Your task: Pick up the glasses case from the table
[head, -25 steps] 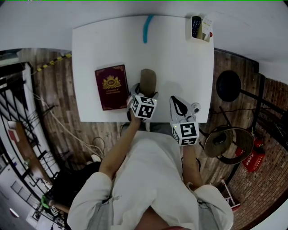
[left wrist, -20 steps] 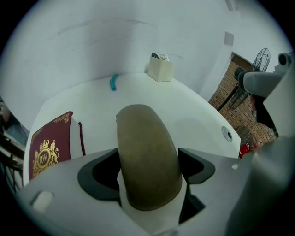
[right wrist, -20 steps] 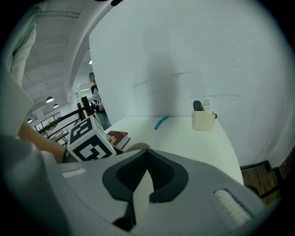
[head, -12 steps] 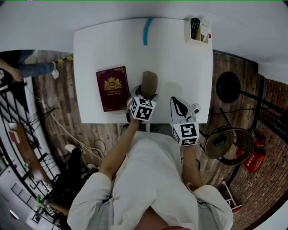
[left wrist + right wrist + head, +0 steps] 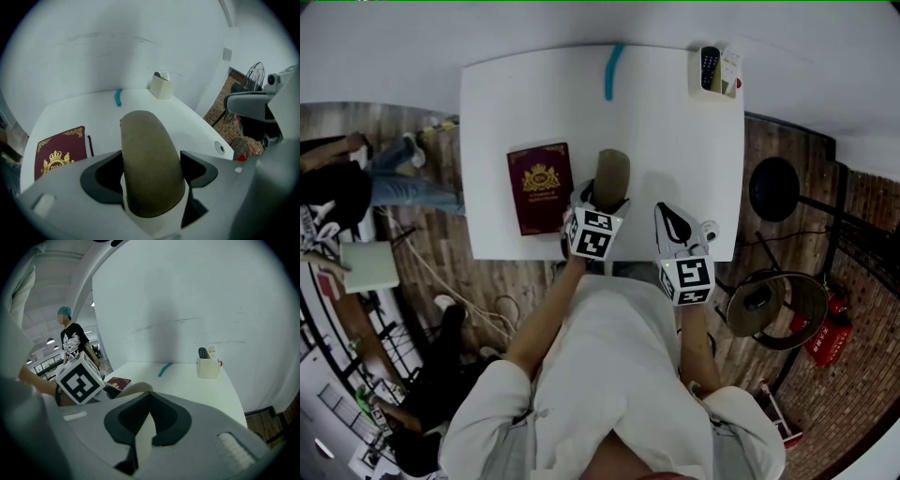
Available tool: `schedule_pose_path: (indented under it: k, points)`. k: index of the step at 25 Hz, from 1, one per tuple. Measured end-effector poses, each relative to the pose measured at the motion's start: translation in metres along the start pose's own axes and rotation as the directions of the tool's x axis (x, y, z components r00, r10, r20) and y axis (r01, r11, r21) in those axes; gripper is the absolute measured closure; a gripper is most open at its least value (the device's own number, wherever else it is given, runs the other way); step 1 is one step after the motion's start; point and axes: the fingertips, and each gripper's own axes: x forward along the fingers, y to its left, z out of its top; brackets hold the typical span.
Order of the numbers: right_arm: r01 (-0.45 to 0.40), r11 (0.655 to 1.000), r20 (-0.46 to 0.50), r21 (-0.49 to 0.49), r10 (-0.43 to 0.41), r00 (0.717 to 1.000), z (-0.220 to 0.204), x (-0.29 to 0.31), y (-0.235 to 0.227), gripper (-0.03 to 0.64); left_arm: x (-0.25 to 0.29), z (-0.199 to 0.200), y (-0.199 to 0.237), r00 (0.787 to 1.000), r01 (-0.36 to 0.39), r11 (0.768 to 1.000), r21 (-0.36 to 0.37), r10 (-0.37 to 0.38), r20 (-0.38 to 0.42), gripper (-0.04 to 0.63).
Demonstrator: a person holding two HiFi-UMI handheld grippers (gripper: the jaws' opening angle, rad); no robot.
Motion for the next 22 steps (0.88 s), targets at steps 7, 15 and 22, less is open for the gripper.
schedule_pose_path:
  k: [7,15,22]
  points:
    - [0.012,1.000,0.028,-0.024,-0.011,1.000,0.015,0.001,0.003,0.612,-0.029,0.031,0.009,0.993,0.010,1.000,0.000,-0.010,0.115,0.196]
    - [0.036,0.998,0.083,-0.056,-0.032,0.996,0.041,-0.003,0.006,0.612,-0.074,0.066,0.021,0.969,-0.001,1.000,0.004,0.000,0.245,0.198]
    - [0.053,0.995,0.136,-0.089,-0.041,0.990,0.064,-0.009,0.010,0.612,-0.116,0.094,0.026,0.935,-0.002,1.000,0.018,-0.004,0.355,0.198]
